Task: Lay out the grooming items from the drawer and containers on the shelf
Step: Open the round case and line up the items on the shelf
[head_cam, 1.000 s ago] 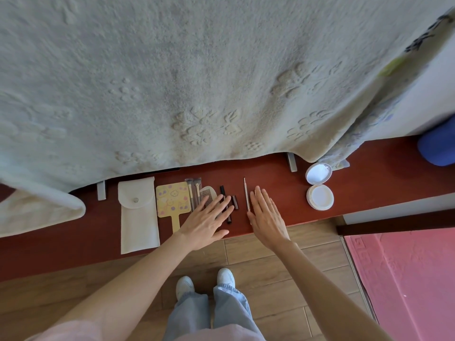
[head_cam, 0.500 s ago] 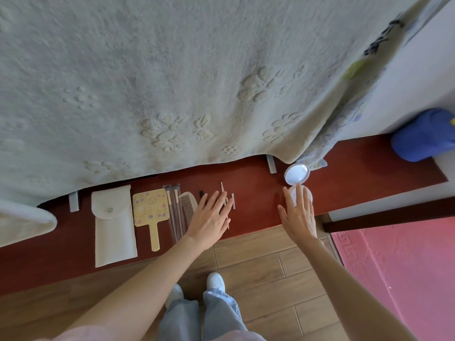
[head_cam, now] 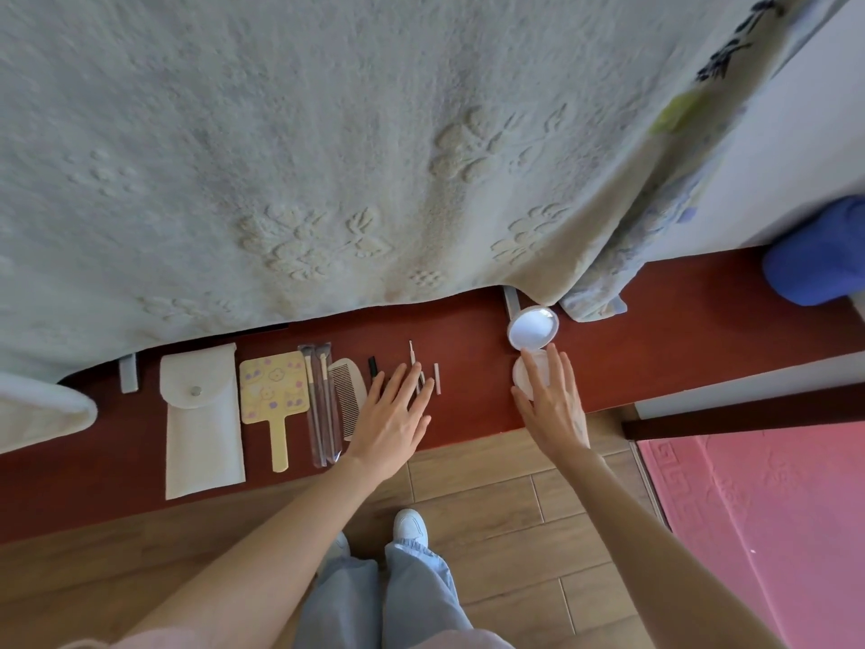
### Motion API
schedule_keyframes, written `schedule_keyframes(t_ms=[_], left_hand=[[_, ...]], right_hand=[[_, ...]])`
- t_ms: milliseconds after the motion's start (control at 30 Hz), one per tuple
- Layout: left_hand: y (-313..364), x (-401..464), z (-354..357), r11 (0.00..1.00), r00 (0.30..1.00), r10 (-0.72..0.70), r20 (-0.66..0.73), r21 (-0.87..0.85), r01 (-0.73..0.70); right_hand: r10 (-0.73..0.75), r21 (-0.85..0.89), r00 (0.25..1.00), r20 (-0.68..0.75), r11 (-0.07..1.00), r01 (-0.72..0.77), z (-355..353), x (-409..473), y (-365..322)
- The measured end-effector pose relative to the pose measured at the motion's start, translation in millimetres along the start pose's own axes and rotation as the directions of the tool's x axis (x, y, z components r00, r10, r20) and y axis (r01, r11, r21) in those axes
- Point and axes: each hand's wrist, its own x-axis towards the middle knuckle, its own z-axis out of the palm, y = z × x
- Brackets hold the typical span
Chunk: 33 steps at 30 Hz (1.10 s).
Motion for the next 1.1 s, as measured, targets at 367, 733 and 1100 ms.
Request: schedule_keyframes(t_ms=[367,733,1100], left_hand=[[-7,-10,-1,1.000,1.000,-0.028,-0.009,0.006,0.028],[-11,-16,-4,0.999,0.998,-0.047,0.030,-0.002,0.047],[-28,-34,-14,0.997,0.997,-0.065,0.051,-0.027,0.066]], right_hand=[[-0.154,0.061,0.988,0.006,0.986,0.153,20,1,-71],[-0.219,0.089,0.973,0.071,0.973,0.213,27,-6,-91],[-0.345,-0.046,0.935,-0.080,0.938,0.342,19,-12,-100]])
